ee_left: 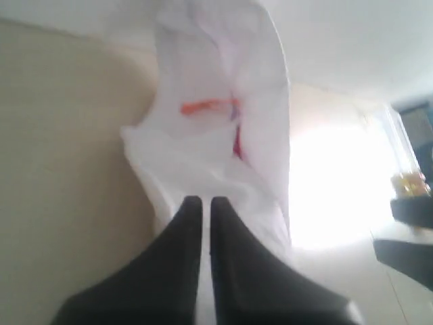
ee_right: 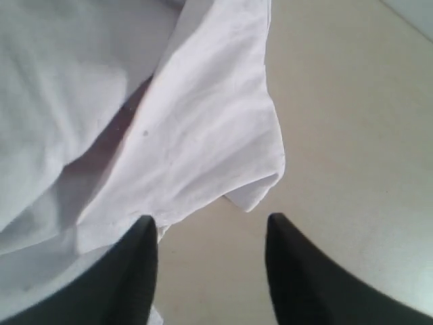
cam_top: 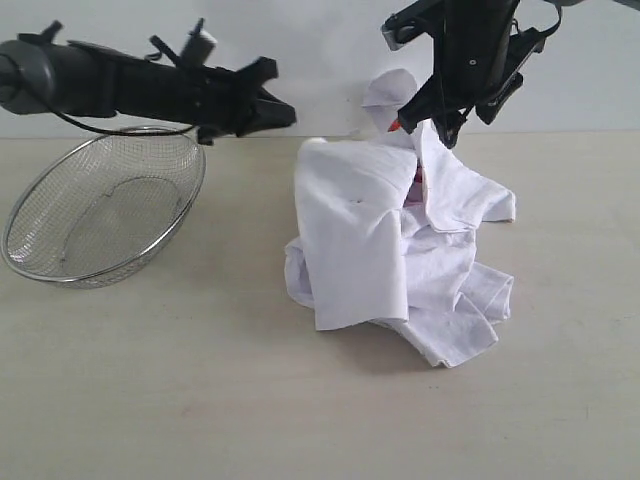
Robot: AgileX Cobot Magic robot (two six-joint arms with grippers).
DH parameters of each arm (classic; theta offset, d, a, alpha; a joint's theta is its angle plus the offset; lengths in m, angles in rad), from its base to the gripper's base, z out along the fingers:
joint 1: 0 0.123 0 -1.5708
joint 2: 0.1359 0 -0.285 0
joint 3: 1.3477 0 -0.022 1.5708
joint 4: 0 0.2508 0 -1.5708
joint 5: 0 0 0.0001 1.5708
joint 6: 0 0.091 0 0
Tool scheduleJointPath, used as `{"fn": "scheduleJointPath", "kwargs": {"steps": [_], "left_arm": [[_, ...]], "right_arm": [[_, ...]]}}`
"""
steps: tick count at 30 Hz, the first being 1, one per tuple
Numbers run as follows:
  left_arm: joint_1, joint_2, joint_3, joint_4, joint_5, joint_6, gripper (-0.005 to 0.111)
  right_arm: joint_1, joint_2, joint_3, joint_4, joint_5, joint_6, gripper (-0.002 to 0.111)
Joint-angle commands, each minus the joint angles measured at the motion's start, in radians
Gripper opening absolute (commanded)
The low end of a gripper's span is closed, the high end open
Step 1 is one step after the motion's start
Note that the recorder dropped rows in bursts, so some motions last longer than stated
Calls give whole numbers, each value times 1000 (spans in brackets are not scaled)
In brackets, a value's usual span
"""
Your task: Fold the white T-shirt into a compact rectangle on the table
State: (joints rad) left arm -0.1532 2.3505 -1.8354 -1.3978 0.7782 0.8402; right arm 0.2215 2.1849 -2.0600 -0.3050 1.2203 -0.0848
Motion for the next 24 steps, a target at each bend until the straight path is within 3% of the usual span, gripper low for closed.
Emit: {"fn": "scheduleJointPath", "kwargs": {"steps": [1, 4, 9, 15, 18, 21, 24], "left_arm": [[77, -18, -12, -3, -36, 35, 4], [119, -18, -45, 4, -22, 16, 4], [114, -18, -79, 44, 197, -20, 4], [28, -18, -84, 238, 201, -11, 6], [0, -18, -84, 357, 216, -38, 22], [-27, -18, -84, 495, 212, -242, 57], [-42, -15, -84, 538, 203, -334, 67]], "right_arm": [[-2, -13, -4, 3, 1, -1, 23], [-2, -13, 8, 27, 1, -4, -1], [-2, -12, 45, 69, 1, -72, 0], [-2, -12, 48, 79, 1, -72, 0], [-2, -12, 48, 78, 1, -74, 0], [-2, -12, 48, 78, 1, -77, 0], [-2, -12, 48, 88, 1, -79, 0]]}}
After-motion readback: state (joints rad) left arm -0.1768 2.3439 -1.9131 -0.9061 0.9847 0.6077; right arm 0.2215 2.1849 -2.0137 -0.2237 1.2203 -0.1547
